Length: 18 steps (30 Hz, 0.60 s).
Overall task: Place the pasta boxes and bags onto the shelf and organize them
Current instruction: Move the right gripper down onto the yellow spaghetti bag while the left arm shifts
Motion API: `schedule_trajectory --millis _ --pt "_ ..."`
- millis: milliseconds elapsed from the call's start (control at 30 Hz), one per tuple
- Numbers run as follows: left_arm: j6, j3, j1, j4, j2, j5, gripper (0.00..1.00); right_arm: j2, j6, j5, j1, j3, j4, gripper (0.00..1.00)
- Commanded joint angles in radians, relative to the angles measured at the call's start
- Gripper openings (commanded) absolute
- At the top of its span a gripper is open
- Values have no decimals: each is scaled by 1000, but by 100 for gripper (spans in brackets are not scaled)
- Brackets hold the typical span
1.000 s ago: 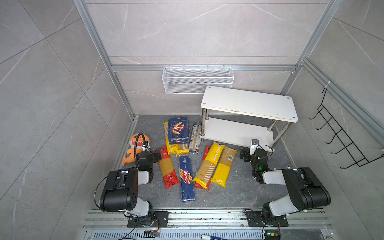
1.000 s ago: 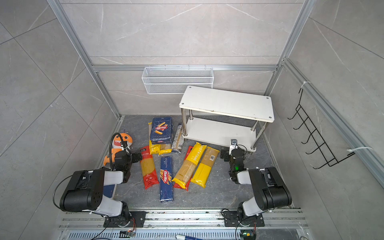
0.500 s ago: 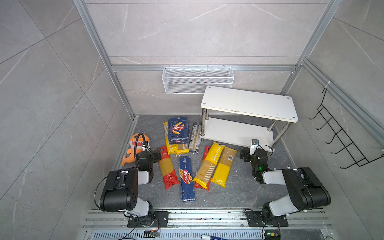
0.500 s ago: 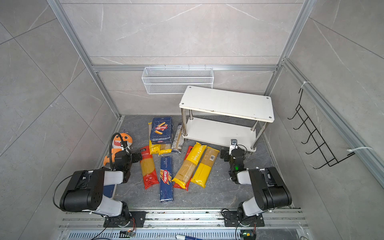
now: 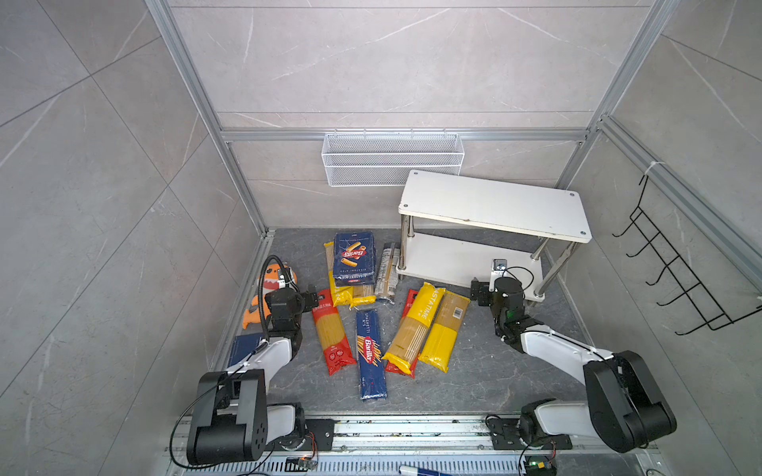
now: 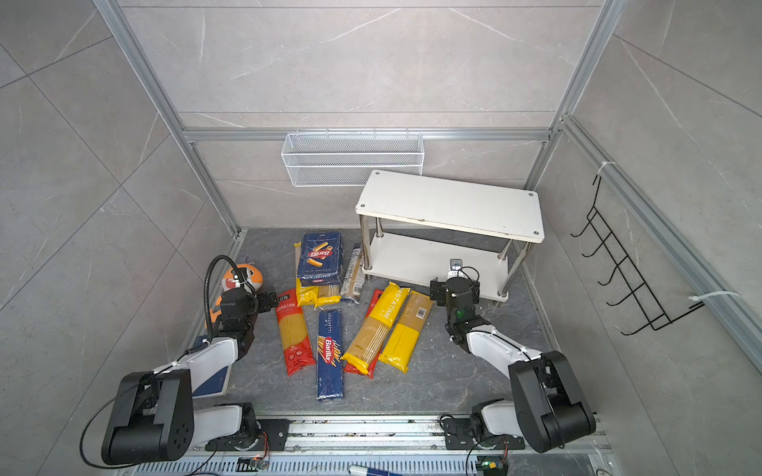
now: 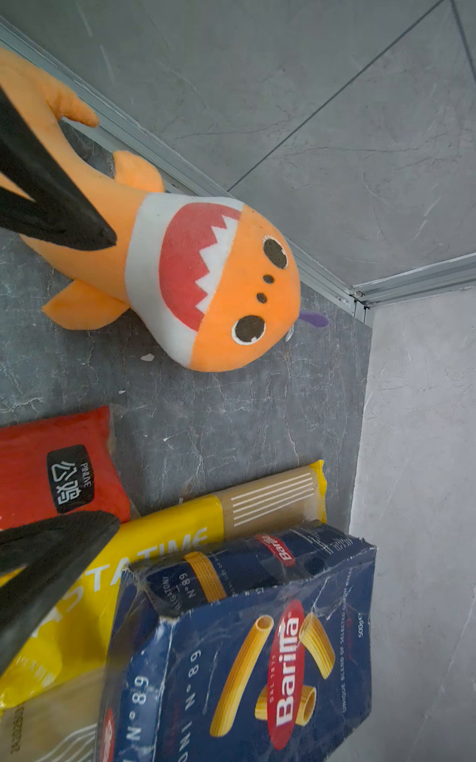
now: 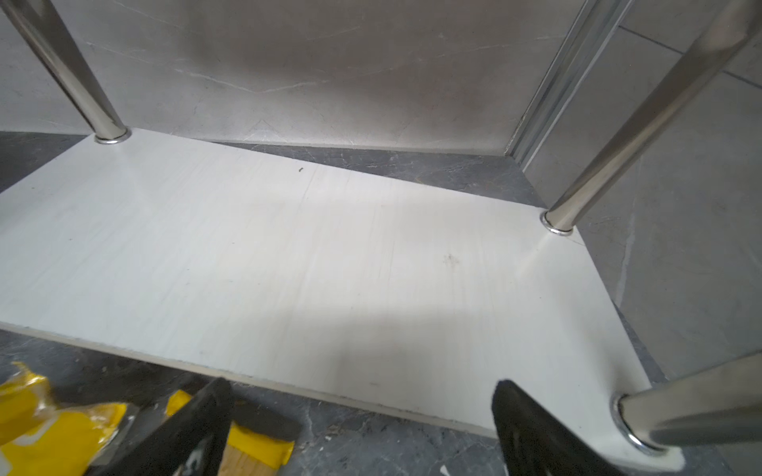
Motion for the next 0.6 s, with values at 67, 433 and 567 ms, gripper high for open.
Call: schedule_trajectory --millis 67,433,567 --pt "-15 121 -144 -227 -76 -137 100 -36 208 295 128 188 -574 99" --pt "-190 241 -455 -619 -243 -203 100 -187 439 -58 243 272 -963 99" --pt "-238 214 -517 -706 -328 -151 100 -219 537 -192 299 229 -958 99"
